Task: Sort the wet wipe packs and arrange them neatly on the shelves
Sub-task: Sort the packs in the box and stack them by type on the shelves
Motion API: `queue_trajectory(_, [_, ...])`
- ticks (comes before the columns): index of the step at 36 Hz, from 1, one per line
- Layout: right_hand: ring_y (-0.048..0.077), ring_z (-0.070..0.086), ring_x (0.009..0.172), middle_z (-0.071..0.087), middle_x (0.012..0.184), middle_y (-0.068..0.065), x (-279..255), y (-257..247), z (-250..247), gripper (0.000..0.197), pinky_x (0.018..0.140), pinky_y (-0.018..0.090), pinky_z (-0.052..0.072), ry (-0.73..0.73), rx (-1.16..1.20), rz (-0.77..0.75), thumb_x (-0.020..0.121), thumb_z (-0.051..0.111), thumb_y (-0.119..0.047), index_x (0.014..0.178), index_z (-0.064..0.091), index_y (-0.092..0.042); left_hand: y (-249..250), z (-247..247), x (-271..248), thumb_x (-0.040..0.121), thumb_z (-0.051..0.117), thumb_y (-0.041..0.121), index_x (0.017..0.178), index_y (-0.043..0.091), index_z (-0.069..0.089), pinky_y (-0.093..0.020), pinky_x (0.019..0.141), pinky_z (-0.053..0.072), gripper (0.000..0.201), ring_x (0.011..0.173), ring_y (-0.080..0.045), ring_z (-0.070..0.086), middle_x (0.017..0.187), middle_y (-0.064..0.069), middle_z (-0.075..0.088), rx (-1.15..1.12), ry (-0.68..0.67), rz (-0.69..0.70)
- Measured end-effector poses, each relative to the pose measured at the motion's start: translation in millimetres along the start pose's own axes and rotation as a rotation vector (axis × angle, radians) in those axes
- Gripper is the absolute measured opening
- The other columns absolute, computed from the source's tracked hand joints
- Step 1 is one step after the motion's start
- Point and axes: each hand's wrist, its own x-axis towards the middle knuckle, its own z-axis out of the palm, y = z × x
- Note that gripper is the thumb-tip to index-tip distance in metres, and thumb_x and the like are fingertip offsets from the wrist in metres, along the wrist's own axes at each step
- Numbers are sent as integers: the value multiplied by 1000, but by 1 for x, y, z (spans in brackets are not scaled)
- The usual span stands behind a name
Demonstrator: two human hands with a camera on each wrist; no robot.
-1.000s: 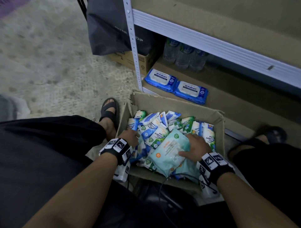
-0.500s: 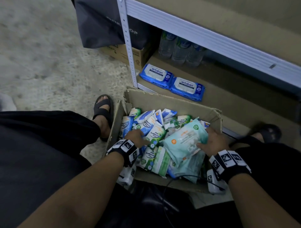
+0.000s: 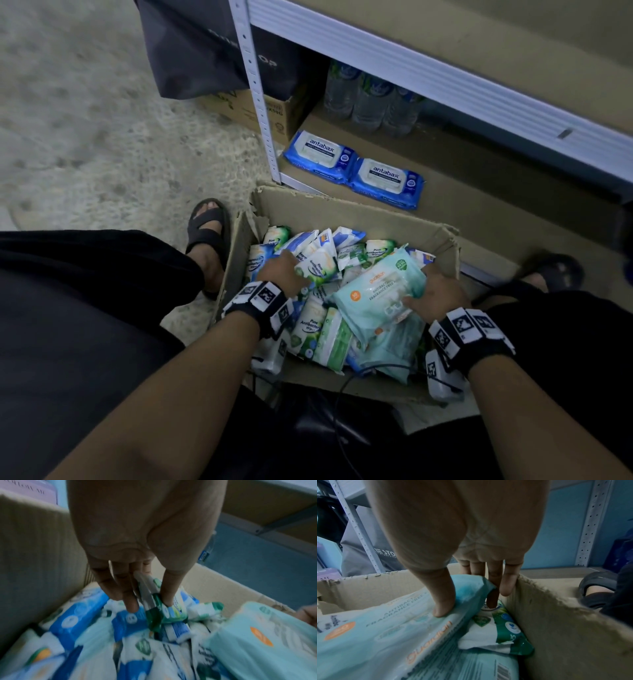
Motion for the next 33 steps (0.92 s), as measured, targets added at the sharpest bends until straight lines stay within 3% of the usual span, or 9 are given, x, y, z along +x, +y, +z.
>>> queue_trajectory(6, [32,63,105,66,111,11,1,-7,0,48,86,37,53,25,25,-2,80,74,-35,119,52,-17,-11,-27,-11,91,65,37,123,13,47,-39,72,50,44,94,-34,60,111,-15,61,94,194,28])
queue_trajectory(10, [31,63,103,68,111,11,4,-13,2,37,83,32,51,27,61,-44,86,69,-32,116,55,-16,-18,-28,-20,93,59,30,125,15,50,-43,80,53,36,97,-35,62,111,-13,65,225,287,78])
queue_trajectory(13, [28,64,102,68,113,9,2,-24,7,36,75,23,43,-9,83,-97,88,70,-31,119,58,-16,-21,-27,-24,89,54,18,125,17,55,-43,88,49,36,105,-34,61,121,-10,63,265,355,116])
queue_trajectory(17, [24,65,97,68,113,6,-12,-50,26,28,75,22,45,-52,128,-160,91,66,-25,117,62,-16,-19,-27,-29,88,57,24,126,18,57,-43,90,48,38,111,-34,58,126,-8,61,202,372,160])
queue_trajectory(20, [24,65,97,68,114,7,-23,-67,48,24,83,27,52,-82,215,-174,92,63,-25,115,65,-18,-16,-20,-30,88,61,29,123,19,60,-42,89,49,37,113,-33,57,123,-10,63,76,344,210])
queue_trajectory(22, [25,64,103,67,119,7,-30,-76,56,25,86,24,49,-92,253,-233,95,58,-23,118,65,-17,-14,-14,-31,89,64,34,127,20,59,-38,89,49,41,113,-30,59,124,-9,64,34,288,250])
queue_trajectory(27, [21,63,109,68,116,2,-36,-80,53,26,96,29,49,-108,287,-342,94,60,-18,118,66,-15,-9,1,-35,79,75,49,140,21,47,-34,98,44,73,125,-25,52,140,-5,53,84,108,289])
queue_trajectory(30, [26,61,113,66,120,4,-28,-67,40,35,96,36,51,-10,163,-347,89,56,-12,123,63,-18,-9,9,-35,71,79,56,145,22,38,-35,101,42,91,129,-26,45,144,-5,46,171,-32,280])
queue_trajectory(33, [30,47,128,53,140,7,-17,-43,23,54,102,39,46,24,-62,-273,88,60,-23,140,48,-19,-11,17,-33,64,80,63,146,22,32,-40,104,40,104,130,-26,39,148,-3,39,330,-71,295])
